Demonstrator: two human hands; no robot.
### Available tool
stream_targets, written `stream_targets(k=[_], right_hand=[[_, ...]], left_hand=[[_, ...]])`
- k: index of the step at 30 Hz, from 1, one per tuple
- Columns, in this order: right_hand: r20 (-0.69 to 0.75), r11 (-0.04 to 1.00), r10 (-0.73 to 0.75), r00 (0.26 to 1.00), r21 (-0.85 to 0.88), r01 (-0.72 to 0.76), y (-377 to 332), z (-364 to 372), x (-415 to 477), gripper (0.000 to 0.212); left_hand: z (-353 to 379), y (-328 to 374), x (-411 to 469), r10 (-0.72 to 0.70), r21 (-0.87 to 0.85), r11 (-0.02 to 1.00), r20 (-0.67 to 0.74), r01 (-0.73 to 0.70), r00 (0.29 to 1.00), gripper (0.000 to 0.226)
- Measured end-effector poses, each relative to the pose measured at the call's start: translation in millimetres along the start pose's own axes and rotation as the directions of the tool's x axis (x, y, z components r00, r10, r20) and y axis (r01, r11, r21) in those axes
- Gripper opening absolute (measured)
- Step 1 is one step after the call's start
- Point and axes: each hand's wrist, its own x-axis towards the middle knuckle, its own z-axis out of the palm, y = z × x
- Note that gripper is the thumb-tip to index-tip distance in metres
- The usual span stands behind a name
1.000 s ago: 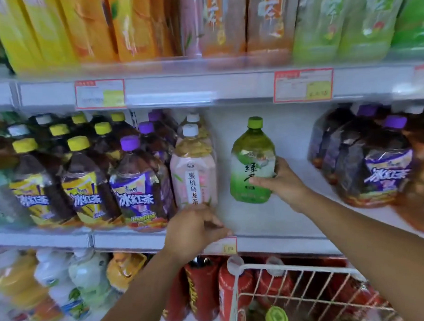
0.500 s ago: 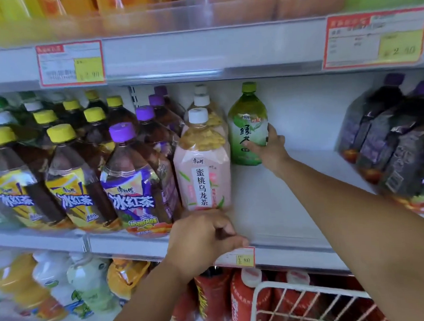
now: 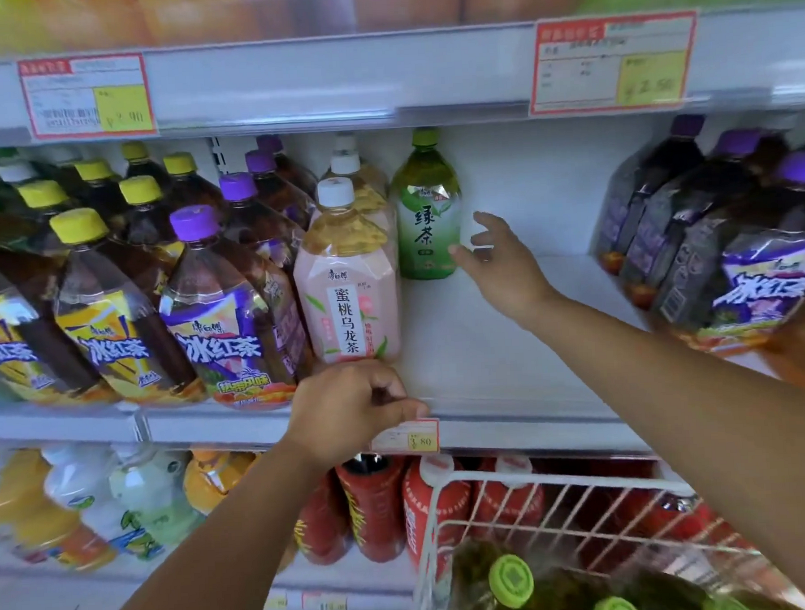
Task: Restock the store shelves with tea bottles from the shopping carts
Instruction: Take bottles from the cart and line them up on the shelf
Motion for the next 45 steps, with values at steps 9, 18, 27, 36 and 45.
stream_targets(k=[9, 18, 27, 36, 45], right_hand=[[0.449, 0.969, 0.031, 0.893, -0.231, 0.083, -2, -128, -199, 0.018], [0.608, 0.777, 0.311, 0.731, -0.606, 0.174, 39, -97, -274, 0.052], [0.471, 0.909, 0.192, 0.861, -0.417, 0.026, 37, -104, -277, 0.024], [0.47, 0.995, -0.089, 0.878, -0.003, 0.103, -60, -162, -229, 0.02], [0.333, 0.969, -0.028, 0.943, 0.242, -0.057, -59, -152, -218, 0.098]], left_hand=[[0, 43, -34, 0.15, -0.067, 0.984, -0.192, -0.166, 0.97, 0.044], [41, 82, -105, 0.29, -0.064, 0.955, 0.425, -0.291, 0.858, 0.057], [49, 84, -112, 0.291, -0.02, 0.955, 0.278, -0.297, 0.915, 0.061], [9, 125, -85, 0.333, -0.654, 0.754, 0.459, 0.06, 0.824, 0.092], [-19, 137, -55, 0.215, -0.863, 0.504, 0.088, -0.034, 0.973, 0.061]])
